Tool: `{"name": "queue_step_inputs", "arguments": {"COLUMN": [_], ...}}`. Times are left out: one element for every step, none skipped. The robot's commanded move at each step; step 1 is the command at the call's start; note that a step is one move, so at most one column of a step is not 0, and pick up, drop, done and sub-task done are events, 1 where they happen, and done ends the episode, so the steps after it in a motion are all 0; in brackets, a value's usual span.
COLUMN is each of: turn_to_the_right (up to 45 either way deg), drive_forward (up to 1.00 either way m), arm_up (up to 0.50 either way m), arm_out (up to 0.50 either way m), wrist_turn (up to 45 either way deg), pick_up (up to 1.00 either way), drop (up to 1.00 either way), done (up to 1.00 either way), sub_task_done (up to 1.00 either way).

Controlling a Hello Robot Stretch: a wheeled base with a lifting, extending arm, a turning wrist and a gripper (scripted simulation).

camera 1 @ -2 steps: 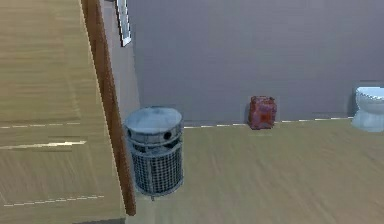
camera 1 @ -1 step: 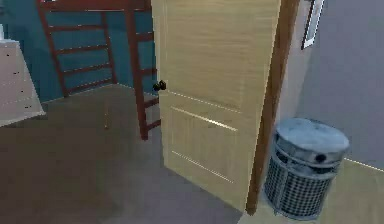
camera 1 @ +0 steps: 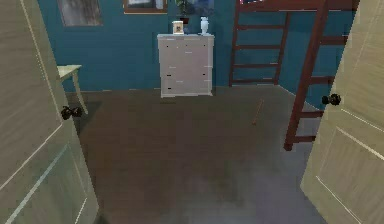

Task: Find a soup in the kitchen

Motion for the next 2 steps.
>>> {"name": "queue_step_inputs", "arguments": {"turn_to_the_right": [-3.0,0.0], "drive_forward": [0.00,1.00], "arm_up": [0.00,0.00], "arm_out": [0.00,0.00], "wrist_turn": [0.0,0.0], "pick_up": [0.00,0.00], "drop": [0.00,0.00], "done": [0.00,0.00], "sub_task_done": [0.00,0.00]}}
